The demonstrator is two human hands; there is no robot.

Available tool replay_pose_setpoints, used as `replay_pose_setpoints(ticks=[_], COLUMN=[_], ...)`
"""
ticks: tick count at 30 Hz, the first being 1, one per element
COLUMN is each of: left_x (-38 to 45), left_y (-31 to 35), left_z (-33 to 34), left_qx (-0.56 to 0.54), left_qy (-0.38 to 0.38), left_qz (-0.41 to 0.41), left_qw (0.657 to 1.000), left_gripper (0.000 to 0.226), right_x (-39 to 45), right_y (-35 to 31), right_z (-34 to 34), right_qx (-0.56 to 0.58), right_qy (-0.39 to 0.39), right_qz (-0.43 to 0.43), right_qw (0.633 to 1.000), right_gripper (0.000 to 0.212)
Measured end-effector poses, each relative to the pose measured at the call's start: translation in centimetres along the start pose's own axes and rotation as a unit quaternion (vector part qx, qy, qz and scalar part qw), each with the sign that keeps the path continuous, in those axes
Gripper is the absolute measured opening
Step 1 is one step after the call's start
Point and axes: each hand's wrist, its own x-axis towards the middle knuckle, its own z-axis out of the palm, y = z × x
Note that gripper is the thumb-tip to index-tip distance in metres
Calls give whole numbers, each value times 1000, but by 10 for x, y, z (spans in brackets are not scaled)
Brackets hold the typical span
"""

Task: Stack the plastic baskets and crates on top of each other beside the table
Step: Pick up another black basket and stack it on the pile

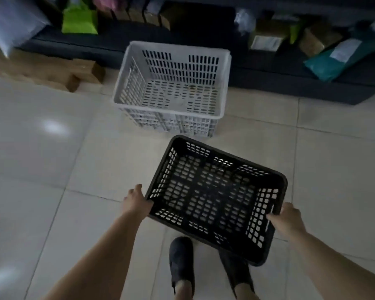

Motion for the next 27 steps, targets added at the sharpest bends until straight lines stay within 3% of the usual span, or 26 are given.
replay_pose_setpoints(ticks=[6, 10, 15, 18, 24, 27], left_x=[113, 148, 154, 156, 104, 52], left_y=[11, 14, 13, 8, -11, 6], left_z=[61, 90, 90, 80, 65, 34], left_qx=[7, -35, -47, -90, -147, -130], left_qy=[9, 16, 32, -8, 0, 46], left_qz=[4, 13, 7, -25, -82, -36], left_qw=[1000, 999, 998, 996, 986, 990], left_gripper=[76, 71, 63, 55, 58, 57], right_x=[82, 112, 129, 127, 84, 44], right_y=[23, 28, 43, 59, 82, 88], right_z=[77, 101, 94, 80, 47, 7], right_qx=[61, 90, 197, 190, 204, 246], right_qy=[45, 67, 52, 9, -46, -9], right_qz=[82, 143, 210, 192, 161, 129], right_qw=[994, 983, 956, 963, 965, 961], right_gripper=[87, 93, 77, 60, 57, 24])
